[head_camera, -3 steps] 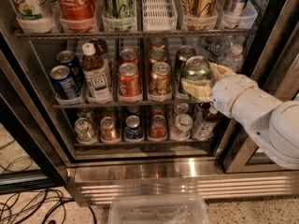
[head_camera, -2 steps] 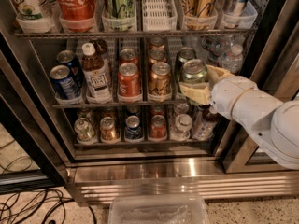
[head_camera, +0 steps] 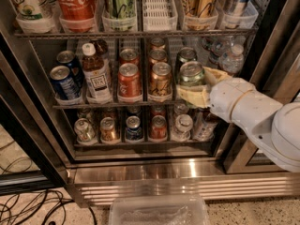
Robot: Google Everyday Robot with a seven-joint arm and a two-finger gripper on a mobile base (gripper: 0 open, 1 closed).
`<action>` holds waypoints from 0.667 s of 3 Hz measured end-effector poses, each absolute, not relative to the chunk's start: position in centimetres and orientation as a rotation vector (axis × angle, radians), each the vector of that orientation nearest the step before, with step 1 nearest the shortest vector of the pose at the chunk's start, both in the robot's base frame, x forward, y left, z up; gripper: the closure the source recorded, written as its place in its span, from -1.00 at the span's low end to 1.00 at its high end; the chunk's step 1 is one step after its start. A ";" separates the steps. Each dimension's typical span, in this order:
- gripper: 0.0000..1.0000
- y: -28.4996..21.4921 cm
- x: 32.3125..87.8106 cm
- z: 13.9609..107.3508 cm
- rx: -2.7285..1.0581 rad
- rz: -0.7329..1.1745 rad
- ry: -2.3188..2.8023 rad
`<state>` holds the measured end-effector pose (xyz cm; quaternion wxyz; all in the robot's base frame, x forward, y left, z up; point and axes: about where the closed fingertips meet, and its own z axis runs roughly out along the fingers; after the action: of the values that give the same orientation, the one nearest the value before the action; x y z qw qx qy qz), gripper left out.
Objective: Pick green can from middle shelf of fridge
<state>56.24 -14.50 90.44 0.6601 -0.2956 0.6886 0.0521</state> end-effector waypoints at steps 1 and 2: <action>1.00 -10.8 52.5 89.4 -0.778 0.204 1.535; 1.00 -6.4 48.0 88.2 -0.908 0.306 1.508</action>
Offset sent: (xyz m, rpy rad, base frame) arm -0.1407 0.1298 -0.0375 -0.0598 0.0767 0.4433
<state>48.00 -6.38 88.23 0.6269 -0.3959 0.6575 0.1335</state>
